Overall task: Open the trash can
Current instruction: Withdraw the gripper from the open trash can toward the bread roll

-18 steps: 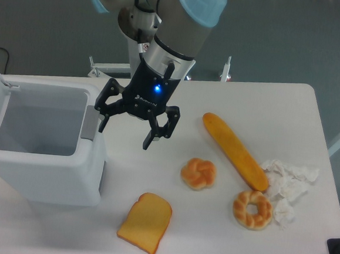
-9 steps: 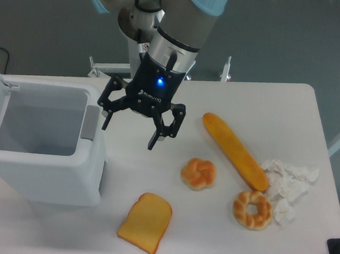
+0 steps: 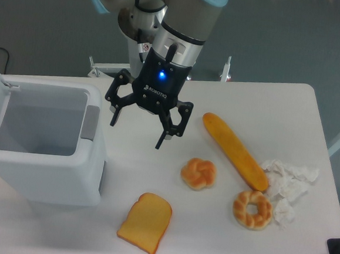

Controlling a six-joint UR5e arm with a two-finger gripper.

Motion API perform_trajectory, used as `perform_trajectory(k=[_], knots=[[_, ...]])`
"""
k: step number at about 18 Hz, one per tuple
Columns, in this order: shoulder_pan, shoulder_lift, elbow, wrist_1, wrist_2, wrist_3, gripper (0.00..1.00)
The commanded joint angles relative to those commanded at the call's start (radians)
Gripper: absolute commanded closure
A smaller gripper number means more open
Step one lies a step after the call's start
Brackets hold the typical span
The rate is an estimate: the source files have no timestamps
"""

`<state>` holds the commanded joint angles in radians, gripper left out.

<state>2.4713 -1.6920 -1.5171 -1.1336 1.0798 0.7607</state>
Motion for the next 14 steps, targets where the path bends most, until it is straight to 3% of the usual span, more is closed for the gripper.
perform_trajectory(k=[6, 14], knots=[[-0.002, 0.029, -0.002, 0.002, 0.225, 0.176, 0.00], [-0.006, 0.041, -0.017, 0.000, 0.390, 0.365, 0.00]])
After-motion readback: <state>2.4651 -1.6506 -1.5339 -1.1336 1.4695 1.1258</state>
